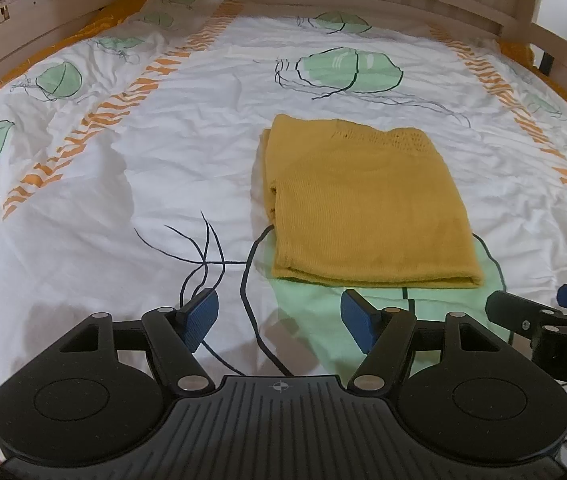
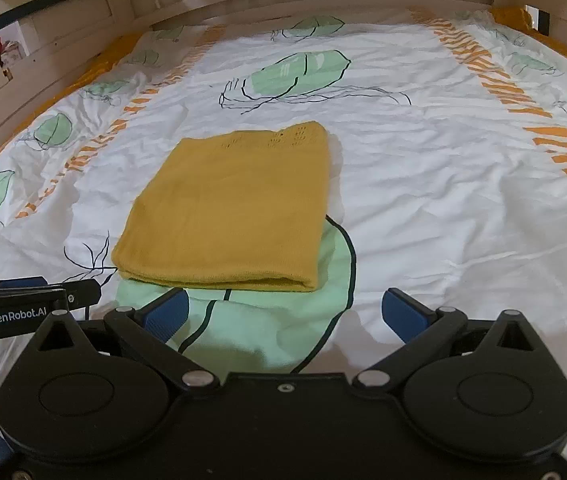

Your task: Fold small clothes

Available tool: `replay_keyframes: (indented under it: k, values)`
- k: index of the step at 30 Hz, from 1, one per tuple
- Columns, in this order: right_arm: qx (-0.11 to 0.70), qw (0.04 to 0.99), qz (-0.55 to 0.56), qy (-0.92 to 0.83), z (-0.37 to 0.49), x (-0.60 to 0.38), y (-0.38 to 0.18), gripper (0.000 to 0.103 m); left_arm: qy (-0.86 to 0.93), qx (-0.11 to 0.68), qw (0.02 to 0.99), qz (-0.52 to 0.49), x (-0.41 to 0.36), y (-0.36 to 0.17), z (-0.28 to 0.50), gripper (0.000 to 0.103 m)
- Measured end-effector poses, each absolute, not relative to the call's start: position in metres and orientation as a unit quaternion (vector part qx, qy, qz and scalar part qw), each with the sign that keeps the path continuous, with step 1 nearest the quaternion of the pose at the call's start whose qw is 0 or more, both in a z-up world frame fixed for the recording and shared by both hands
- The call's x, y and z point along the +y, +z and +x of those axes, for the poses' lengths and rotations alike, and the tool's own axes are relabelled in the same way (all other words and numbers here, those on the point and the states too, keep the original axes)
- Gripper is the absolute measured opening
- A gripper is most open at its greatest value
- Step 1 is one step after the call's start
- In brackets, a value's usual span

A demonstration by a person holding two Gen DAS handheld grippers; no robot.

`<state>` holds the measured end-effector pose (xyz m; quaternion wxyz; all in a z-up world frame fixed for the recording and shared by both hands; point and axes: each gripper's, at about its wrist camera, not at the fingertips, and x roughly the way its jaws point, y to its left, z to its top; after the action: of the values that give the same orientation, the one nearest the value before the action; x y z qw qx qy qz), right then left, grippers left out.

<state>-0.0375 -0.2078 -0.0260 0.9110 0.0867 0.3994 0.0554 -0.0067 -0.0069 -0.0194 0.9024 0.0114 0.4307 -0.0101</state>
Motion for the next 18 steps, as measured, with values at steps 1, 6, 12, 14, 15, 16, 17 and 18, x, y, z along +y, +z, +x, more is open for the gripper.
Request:
replay_keyframes:
  k: [1,6,12,14,15,16,17,18]
  values:
    - [0.4,0.911,0.087,0.056,-0.0374,-0.2078,-0.0263,0.102,-0.01,0.431,0.902,0.011,-0.0072,-0.0197,-0.0068,0.066]
    - [0.402,0.91,0.089,0.055,-0.0369,-0.2081,-0.0268,0.102,-0.01,0.431,0.902,0.011,-0.0071,-0.0194,-0.0067,0.066]
    - [0.403,0.909,0.093,0.055,-0.037,-0.2091,-0.0275,0.102,-0.01,0.432,0.902,0.011,-0.0075,-0.0209,-0.0067,0.066]
    - [0.403,0.909,0.094,0.055,-0.0371,-0.2093,-0.0275,0.102,-0.01,0.432,0.902,0.011,-0.0074,-0.0209,-0.0067,0.066]
    - [0.403,0.909,0.095,0.055,-0.0369,-0.2089,-0.0273,0.102,-0.01,0.432,0.902,0.011,-0.0074,-0.0208,-0.0067,0.066]
    - [0.403,0.908,0.095,0.055,-0.0367,-0.2091,-0.0271,0.102,-0.01,0.432,0.902,0.011,-0.0076,-0.021,-0.0068,0.066]
    - [0.404,0.908,0.095,0.056,-0.0366,-0.2086,-0.0272,0.102,-0.01,0.432,0.902,0.011,-0.0075,-0.0208,-0.0067,0.066]
    - [0.404,0.908,0.094,0.055,-0.0368,-0.2088,-0.0271,0.102,-0.01,0.432,0.902,0.011,-0.0075,-0.0208,-0.0067,0.066]
